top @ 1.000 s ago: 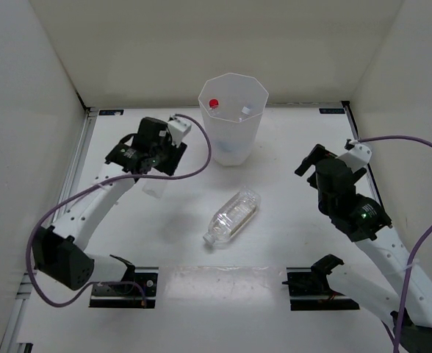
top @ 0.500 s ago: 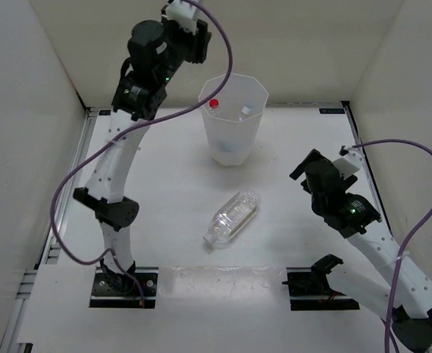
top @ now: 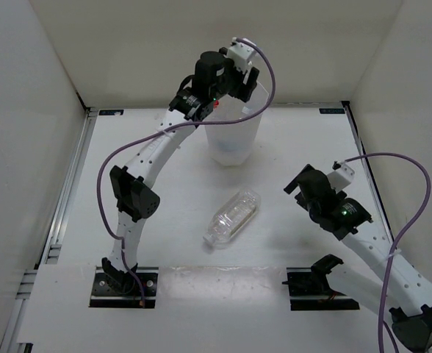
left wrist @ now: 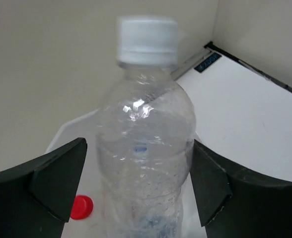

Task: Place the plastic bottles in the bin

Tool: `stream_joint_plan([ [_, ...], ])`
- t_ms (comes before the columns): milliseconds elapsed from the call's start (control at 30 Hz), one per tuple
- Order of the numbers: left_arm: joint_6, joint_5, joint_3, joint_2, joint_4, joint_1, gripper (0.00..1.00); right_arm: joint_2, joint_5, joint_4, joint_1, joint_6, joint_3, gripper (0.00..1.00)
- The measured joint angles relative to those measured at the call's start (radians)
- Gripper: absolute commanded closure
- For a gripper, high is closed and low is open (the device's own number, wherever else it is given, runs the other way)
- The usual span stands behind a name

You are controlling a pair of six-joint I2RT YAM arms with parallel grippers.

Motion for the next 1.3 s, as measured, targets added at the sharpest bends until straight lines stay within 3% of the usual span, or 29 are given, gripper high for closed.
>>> stream_joint_plan([
  [33,0.006,-0.003,-0.022,-0.006,0.006,-0.006,0.0,0.005,-0.014,0.001,0.002,0.007,0.0,0.0],
  [400,0.034,-0.195,-0.262,-0.149,0.01,-0.005,0.0,0.238,-0.144,-0.026,0.14,0.263,0.031,0.0],
  [600,0.066,-0.365,-0.379,-0.344,0.025,-0.005,0.0,0.479,-0.179,-0.026,0.213,0.341,0.209,0.0],
  [800,0.109,-0.469,-0.663,-0.63,0.058,0.014,0.0,0.741,-0.278,0.004,0.235,0.336,0.362,0.0],
  [1100,0.161,-0.528,-1.173,-0.966,0.029,0.149,0.0,0.936,-0.445,0.011,0.204,0.288,0.373,0.01],
  [1133,0.161,-0.528,-1.209,-0.987,0.024,0.169,0.0,0.953,-0.455,0.013,0.201,0.276,0.375,0.05],
  [1200,0.158,-0.527,-1.271,-1.025,0.01,0.209,0.0,0.983,-0.466,0.016,0.198,0.25,0.38,0.25],
  [1233,0.156,-0.526,-1.291,-1.039,0.002,0.231,0.0,0.99,-0.473,0.011,0.196,0.242,0.386,0.47],
  [1300,0.145,-0.52,-1.315,-1.064,-0.015,0.274,0.0,0.99,-0.479,0.019,0.195,0.23,0.388,0.66],
])
